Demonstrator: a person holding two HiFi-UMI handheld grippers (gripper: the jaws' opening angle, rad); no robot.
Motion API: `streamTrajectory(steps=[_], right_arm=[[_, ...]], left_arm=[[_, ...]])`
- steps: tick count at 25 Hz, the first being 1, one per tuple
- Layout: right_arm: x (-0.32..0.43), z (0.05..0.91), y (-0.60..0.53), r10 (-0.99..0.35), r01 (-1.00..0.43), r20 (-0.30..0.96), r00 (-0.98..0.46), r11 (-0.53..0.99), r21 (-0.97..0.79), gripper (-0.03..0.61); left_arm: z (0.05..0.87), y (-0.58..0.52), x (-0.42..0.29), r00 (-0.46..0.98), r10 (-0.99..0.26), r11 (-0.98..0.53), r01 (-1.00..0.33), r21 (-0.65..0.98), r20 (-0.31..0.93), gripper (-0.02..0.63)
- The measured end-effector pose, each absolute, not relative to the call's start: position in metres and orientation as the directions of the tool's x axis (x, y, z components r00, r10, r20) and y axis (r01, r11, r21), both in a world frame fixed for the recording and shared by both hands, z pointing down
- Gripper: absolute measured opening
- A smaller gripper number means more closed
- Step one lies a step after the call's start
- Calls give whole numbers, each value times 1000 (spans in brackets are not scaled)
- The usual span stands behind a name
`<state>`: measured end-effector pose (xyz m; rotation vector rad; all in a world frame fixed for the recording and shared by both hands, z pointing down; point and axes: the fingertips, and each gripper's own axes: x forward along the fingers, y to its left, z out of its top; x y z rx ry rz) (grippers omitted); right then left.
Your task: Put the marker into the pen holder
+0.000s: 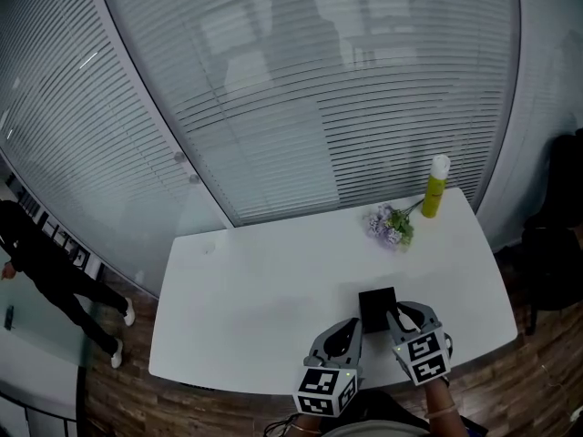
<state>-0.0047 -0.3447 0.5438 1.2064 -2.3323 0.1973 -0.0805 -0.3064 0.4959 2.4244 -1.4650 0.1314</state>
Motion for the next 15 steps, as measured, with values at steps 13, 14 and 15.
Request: streamTrajectory(steps=[13, 14, 15], right_arm=[[8, 516, -335, -757, -802, 395, -521, 592, 78, 84], [9, 513, -334, -758, -800, 387, -526, 595, 79, 80], [10, 511, -332, -758, -797, 379, -531, 598, 80, 76]], left_arm=[[489, -297, -80, 425, -877, -389, -902, 185, 223, 18], [488, -296, -79, 421, -880, -387, -904, 181, 222, 18], [487, -295, -78, 417, -882, -384, -906, 177, 221, 18]])
